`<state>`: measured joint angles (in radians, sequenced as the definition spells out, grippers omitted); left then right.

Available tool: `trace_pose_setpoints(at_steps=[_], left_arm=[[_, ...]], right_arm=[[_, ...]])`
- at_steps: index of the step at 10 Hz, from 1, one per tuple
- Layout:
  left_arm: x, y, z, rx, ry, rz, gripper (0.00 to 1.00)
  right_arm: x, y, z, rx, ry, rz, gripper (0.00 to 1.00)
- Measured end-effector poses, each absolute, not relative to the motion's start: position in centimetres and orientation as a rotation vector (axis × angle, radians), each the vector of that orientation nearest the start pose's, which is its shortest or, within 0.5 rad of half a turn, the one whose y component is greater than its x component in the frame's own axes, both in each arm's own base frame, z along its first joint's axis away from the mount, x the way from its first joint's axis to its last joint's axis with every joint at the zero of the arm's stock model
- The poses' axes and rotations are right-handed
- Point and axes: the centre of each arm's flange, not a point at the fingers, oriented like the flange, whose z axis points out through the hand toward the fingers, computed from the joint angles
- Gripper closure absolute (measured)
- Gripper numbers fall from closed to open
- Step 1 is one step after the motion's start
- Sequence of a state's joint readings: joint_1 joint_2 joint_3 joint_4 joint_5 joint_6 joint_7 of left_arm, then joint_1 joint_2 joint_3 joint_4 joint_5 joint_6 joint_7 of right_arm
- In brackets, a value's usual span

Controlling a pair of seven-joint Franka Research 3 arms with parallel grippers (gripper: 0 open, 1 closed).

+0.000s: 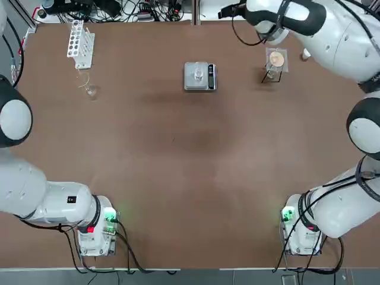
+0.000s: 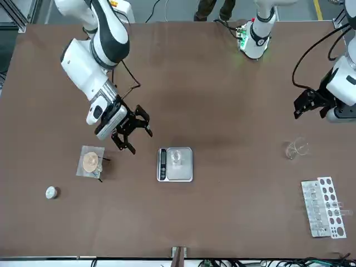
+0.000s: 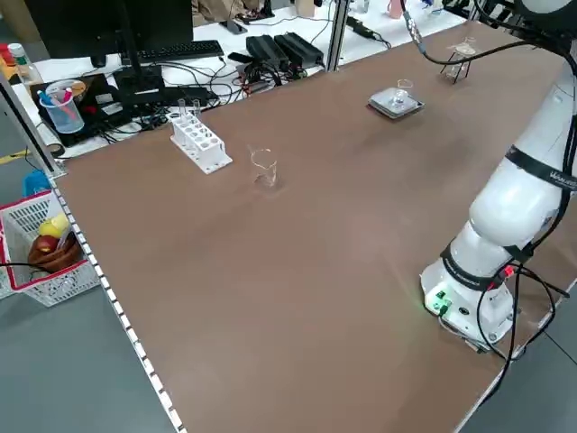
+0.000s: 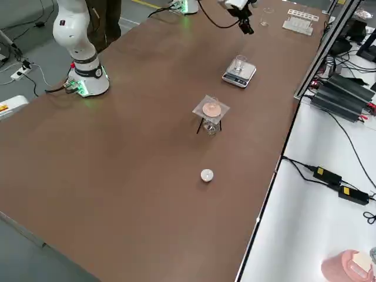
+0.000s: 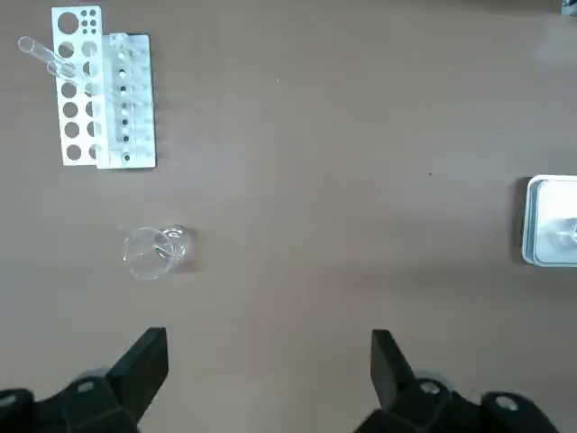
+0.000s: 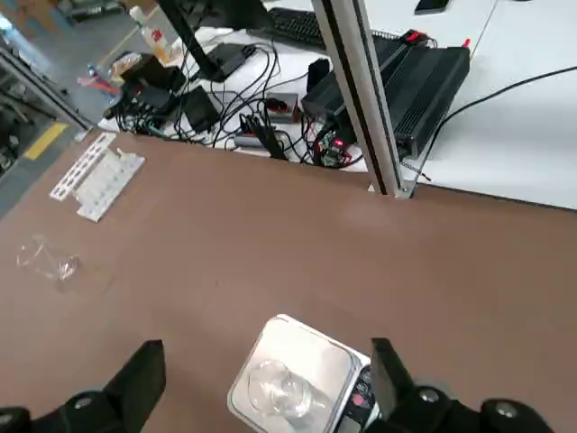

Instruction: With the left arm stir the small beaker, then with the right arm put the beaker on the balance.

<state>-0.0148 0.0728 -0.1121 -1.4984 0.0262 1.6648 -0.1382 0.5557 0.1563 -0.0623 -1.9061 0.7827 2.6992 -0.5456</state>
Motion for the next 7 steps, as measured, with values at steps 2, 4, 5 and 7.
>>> trace_pose_setpoints(at_steps=[2, 4, 5, 7], left_arm=[[58.3, -6.9, 62.6, -3.132, -0.017, -0.15, 0.0], [58.3, -6.9, 62.6, -3.132, -0.017, -0.15, 0.0], [58.3, -6.9, 62.6, -3.132, -0.017, -0.15, 0.0], [58.3, -6.9, 62.6, -3.132, -0.017, -0.15, 0.0]], right_arm=[[57.7, 27.1, 50.7, -2.533, -0.56, -0.759, 0.0], [57.3, 27.2, 53.1, -2.64, -0.459, -0.675, 0.0], [57.2, 27.3, 53.7, -2.682, -0.397, -0.621, 0.0], [57.2, 26.5, 54.5, -2.763, -0.29, -0.485, 0.0]])
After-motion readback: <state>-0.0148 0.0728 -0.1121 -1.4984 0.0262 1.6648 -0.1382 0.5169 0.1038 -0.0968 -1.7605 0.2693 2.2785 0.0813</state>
